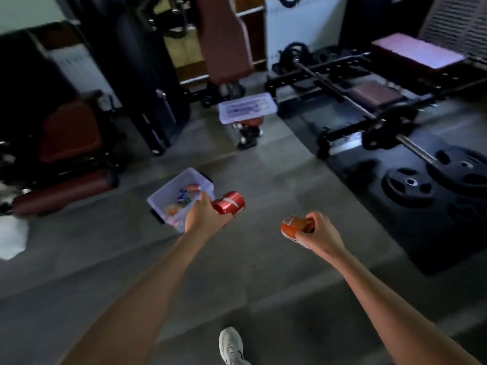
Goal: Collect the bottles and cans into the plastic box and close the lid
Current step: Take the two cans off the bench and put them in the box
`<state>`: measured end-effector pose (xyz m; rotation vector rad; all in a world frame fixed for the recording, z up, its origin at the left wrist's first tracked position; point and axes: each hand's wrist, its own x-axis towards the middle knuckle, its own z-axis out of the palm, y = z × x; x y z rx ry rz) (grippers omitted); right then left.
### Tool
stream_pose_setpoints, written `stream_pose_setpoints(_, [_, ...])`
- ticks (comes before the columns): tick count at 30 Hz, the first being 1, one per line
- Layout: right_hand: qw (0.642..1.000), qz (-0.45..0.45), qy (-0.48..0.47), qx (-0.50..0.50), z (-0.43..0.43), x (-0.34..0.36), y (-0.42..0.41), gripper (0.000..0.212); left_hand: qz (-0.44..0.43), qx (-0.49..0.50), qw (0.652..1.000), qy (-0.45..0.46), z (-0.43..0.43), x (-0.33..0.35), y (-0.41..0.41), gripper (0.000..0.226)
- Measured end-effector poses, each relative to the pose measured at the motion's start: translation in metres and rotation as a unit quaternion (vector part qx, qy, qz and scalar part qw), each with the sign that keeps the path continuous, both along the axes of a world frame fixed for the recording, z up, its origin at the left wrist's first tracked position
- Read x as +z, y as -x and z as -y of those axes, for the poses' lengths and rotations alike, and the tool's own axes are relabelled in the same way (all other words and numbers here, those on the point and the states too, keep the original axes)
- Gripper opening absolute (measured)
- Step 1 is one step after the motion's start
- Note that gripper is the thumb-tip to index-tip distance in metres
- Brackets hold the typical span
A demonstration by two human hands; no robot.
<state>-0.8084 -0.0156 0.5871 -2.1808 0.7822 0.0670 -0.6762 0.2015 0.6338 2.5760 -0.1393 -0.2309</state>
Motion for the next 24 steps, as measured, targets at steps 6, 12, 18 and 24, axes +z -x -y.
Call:
stream_pose_setpoints(6, [0.997, 0.011, -0.033, 0.075, -0.082, -0.001, -0.152, 0.065, -0.024, 0.111, 0.993, 0.031, -0.106, -0.015, -0.111, 0.081])
stream_pose_setpoints(12, [0.991, -0.014, -0.046, 0.126, -0.137, -0.024, -0.283, 0.057, -0.057, 0.179, 0.981, 0.044, -0.167, -0.053, -0.218, 0.074])
stream_pose_setpoints(18, [0.982, -0.050, -0.043, 0.176, -0.158, -0.064, -0.412, 0.043, -0.106, 0.252, 0.960, 0.058, -0.185, -0.107, -0.330, 0.064])
stream_pose_setpoints(24, [0.976, -0.097, -0.042, 0.188, -0.162, -0.130, -0.558, 0.042, -0.123, 0.311, 0.942, 0.015, -0.182, -0.190, -0.444, 0.057])
